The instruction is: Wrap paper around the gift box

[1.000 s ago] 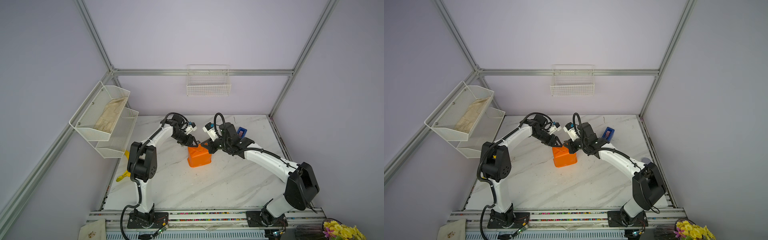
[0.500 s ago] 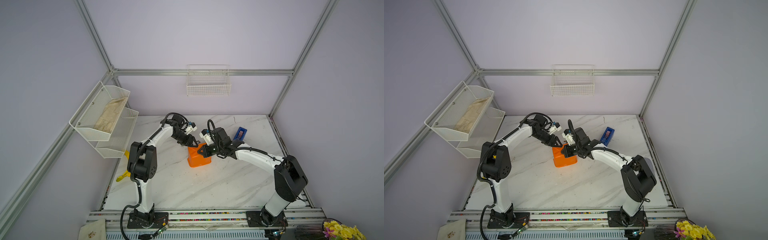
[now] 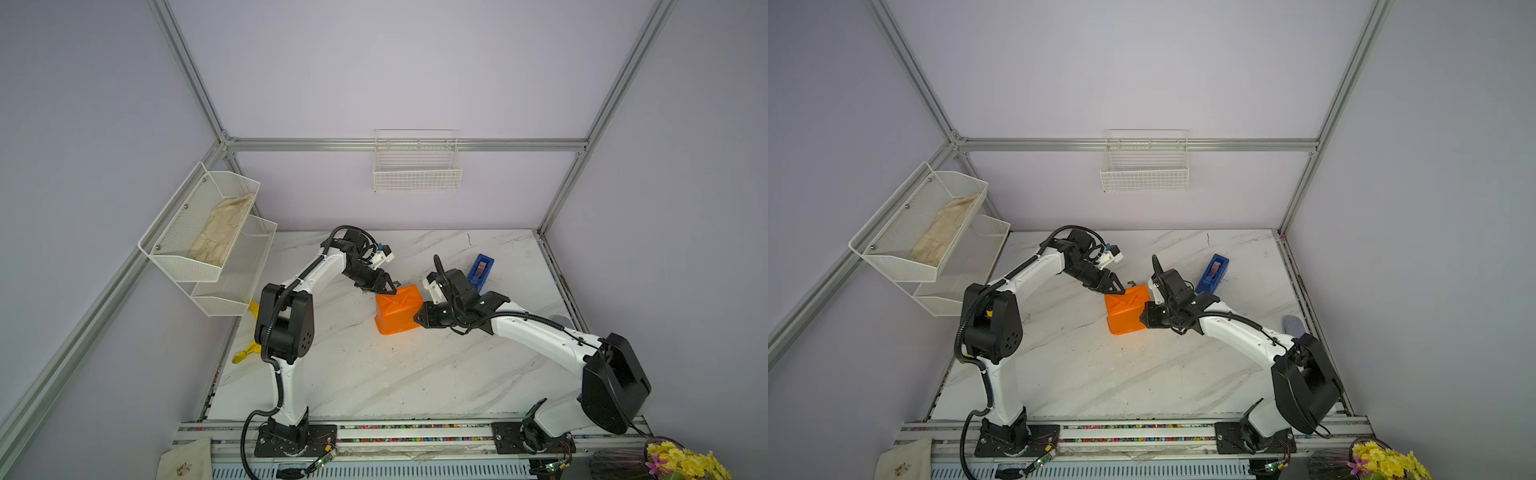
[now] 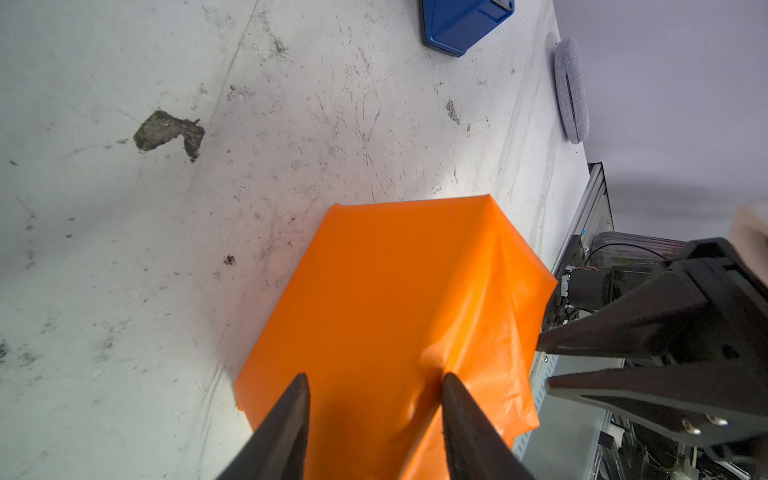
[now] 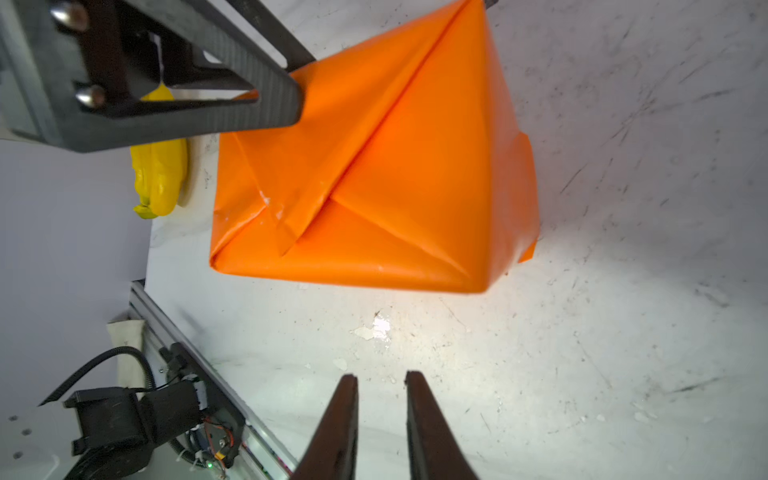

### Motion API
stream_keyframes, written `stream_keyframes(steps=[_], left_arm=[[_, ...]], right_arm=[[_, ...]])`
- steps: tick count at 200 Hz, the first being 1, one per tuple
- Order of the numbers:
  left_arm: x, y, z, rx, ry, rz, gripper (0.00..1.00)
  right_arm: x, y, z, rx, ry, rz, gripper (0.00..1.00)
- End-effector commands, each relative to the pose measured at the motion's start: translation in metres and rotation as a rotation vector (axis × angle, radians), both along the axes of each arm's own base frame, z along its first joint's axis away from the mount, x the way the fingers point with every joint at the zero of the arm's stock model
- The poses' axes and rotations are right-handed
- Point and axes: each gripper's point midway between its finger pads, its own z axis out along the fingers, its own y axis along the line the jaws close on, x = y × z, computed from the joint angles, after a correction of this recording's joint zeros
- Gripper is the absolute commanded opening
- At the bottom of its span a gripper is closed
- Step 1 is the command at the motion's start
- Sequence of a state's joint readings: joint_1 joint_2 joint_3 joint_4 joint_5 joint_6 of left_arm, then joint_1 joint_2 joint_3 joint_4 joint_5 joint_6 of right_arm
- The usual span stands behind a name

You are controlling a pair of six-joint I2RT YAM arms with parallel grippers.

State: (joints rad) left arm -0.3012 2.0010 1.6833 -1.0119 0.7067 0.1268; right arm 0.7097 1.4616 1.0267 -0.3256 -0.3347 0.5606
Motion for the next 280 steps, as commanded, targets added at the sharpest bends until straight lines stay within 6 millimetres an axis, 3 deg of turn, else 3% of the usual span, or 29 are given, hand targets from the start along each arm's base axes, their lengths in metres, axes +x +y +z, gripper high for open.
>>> stream_keyframes(steps=[1,14,38,43,74,156,206,239,280], left_arm=[[-0.016,0.009,-0.025,0.078,0.078,-0.043,0.49],[-0.018,0.009,-0.025,0.074,0.085,-0.042,0.49],[-0.021,0.010,-0.028,0.079,0.099,-0.034,0.49],[-0.022,0.010,-0.029,0.078,0.100,-0.034,0.49],[-0.024,0.012,-0.032,0.083,0.111,-0.025,0.48],[-0.025,0.013,-0.035,0.089,0.119,-0.020,0.48],[-0.027,0.013,-0.033,0.089,0.120,-0.016,0.47],[-0.034,0.011,-0.028,0.058,0.141,-0.010,0.47],[-0.046,0.004,-0.017,-0.024,0.176,0.037,0.47]], right_arm=[[0.005,0.016,0.035,0.290,0.029,-0.140,0.49],[0.008,0.017,0.050,0.412,0.032,-0.193,0.66],[0.017,0.024,0.056,0.534,0.090,-0.267,0.79],[0.019,0.026,0.046,0.544,0.133,-0.290,0.80],[0.025,0.026,0.025,0.648,0.280,-0.428,0.83],[0.044,0.034,0.006,0.648,0.323,-0.505,0.77],[0.045,0.037,-0.015,0.584,0.340,-0.490,0.61],[0.042,0.023,-0.023,0.513,0.329,-0.479,0.47],[0.048,-0.002,-0.043,0.354,0.319,-0.403,0.40]])
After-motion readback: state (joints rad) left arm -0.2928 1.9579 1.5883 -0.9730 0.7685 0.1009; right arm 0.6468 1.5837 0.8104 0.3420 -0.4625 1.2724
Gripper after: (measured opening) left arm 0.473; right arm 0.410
